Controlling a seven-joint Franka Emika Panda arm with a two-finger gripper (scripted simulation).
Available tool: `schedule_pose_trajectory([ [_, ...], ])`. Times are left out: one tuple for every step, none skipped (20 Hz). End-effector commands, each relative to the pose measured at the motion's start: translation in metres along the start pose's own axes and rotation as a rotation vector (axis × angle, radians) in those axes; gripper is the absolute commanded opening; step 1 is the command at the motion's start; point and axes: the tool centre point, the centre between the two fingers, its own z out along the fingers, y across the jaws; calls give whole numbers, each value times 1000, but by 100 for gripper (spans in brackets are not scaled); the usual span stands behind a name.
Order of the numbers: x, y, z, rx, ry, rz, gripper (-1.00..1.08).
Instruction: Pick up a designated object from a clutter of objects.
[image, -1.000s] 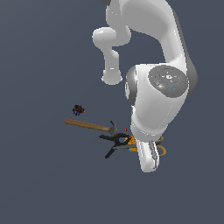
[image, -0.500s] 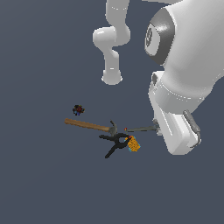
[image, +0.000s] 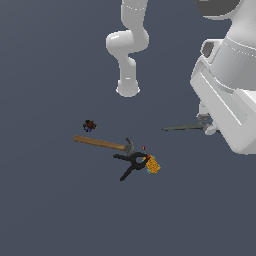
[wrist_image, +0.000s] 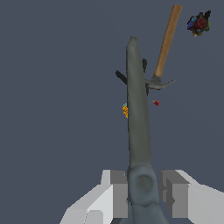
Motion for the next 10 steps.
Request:
schedule_pose_trajectory([
  [-5,1,-12,-1,0,1,-100],
  [-6,1,-15,-1,0,0,-100],
  [-7,1,-18,-1,0,0,-100],
  [-8,1,-20,-2,0,0,-100],
  [-9,1,-22,-2,0,0,-100],
  [-10,0,-23,-2,0,0,-100],
  [-10,0,-25,-2,0,0,-100],
  [-11,0,-25,-2,0,0,-100],
  [-11,0,-26,-2,0,0,-100],
  [-11,0,-26,-2,0,0,-100],
])
